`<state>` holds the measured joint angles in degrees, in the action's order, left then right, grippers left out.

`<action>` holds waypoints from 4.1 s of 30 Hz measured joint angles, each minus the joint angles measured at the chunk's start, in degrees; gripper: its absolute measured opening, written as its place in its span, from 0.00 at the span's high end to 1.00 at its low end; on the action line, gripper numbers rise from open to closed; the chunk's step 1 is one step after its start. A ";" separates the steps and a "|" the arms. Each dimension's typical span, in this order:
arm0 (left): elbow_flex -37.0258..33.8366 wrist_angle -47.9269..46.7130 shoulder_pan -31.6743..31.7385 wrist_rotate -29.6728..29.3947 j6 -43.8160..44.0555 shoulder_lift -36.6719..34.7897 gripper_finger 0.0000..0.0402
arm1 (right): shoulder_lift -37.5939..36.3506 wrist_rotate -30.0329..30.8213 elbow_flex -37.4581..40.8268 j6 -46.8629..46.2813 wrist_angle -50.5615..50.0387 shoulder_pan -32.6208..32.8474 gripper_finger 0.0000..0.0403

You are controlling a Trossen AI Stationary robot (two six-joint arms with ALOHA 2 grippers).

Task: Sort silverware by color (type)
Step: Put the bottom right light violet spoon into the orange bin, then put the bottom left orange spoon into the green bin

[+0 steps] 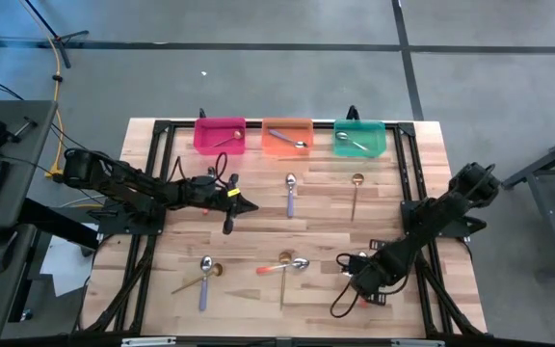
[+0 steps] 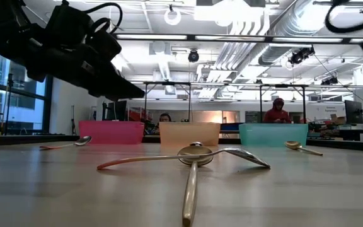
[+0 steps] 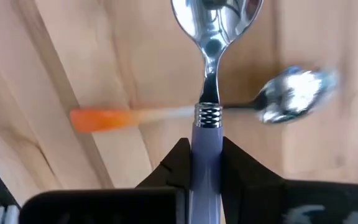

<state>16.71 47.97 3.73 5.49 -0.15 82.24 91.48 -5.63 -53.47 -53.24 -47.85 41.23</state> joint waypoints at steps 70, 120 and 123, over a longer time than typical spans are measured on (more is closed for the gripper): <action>-0.02 -4.04 16.72 -10.55 3.84 0.00 1.00 | 47.12 -4.17 -70.44 75.05 -11.44 -78.67 0.65; 6.56 -14.34 -15.53 -14.53 15.34 0.11 0.84 | -0.57 5.21 27.20 48.47 106.02 -54.38 1.00; 8.23 -17.35 -18.41 -15.38 17.40 0.17 0.79 | -0.57 5.62 26.92 48.10 106.04 -53.92 1.00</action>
<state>24.93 30.61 -14.68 -9.89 17.26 82.41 90.91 -0.01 -26.55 -5.13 58.19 -12.69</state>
